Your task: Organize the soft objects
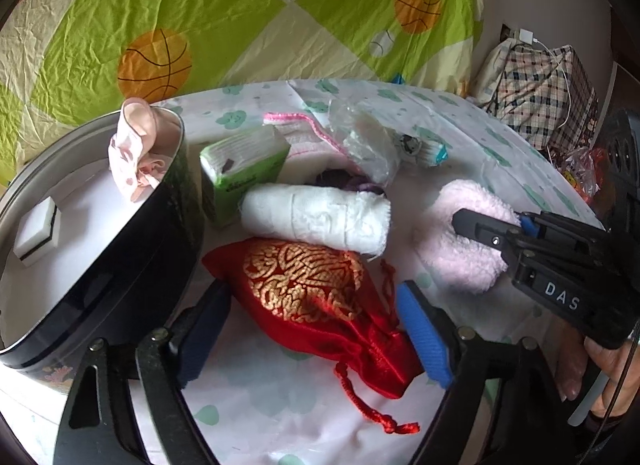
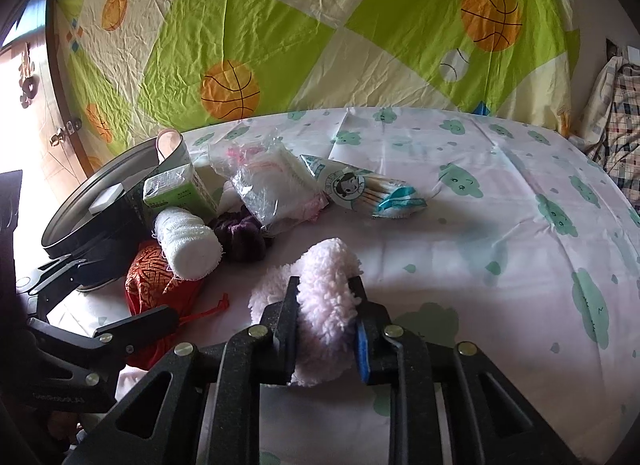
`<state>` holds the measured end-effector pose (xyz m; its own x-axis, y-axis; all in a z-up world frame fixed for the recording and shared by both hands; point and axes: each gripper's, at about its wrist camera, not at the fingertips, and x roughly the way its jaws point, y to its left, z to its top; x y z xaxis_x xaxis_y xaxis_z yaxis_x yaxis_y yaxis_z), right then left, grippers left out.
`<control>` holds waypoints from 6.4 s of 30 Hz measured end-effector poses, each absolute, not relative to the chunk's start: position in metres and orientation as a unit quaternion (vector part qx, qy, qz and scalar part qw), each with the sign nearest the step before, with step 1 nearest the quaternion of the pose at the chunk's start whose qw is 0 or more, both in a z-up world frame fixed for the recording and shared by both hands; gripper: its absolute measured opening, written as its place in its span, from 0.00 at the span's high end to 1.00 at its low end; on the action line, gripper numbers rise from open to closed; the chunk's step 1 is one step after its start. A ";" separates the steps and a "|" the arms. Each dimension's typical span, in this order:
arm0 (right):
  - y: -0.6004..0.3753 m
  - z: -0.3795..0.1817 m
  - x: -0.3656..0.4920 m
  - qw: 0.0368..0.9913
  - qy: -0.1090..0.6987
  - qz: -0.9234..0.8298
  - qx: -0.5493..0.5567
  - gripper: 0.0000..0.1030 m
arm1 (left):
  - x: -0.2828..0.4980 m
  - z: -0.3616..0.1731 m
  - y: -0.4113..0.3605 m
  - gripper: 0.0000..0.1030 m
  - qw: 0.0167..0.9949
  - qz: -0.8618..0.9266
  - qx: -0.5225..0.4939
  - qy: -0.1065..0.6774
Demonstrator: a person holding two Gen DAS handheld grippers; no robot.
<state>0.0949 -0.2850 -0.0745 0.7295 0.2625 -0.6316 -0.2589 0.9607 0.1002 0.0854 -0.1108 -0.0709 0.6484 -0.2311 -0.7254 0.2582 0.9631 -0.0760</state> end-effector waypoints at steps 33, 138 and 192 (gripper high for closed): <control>-0.288 -0.065 0.076 0.951 0.280 0.132 -0.001 0.77 | 0.066 -0.059 -0.119 0.80 0.944 -0.131 0.050 0.300; -0.235 -0.051 0.032 0.976 0.150 0.156 -0.012 0.76 | 0.026 -0.039 -0.048 0.80 0.984 -0.064 -0.018 0.167; -0.166 -0.025 0.046 0.954 0.169 0.243 -0.040 0.76 | 0.029 -0.024 0.038 0.80 0.982 -0.010 -0.052 0.182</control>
<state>0.0464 -0.1662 -0.0250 0.8254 0.4493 -0.3419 -0.4766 0.8791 0.0048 0.0290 0.0378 -0.0239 0.9336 -0.0387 -0.3562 0.0007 0.9943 -0.1064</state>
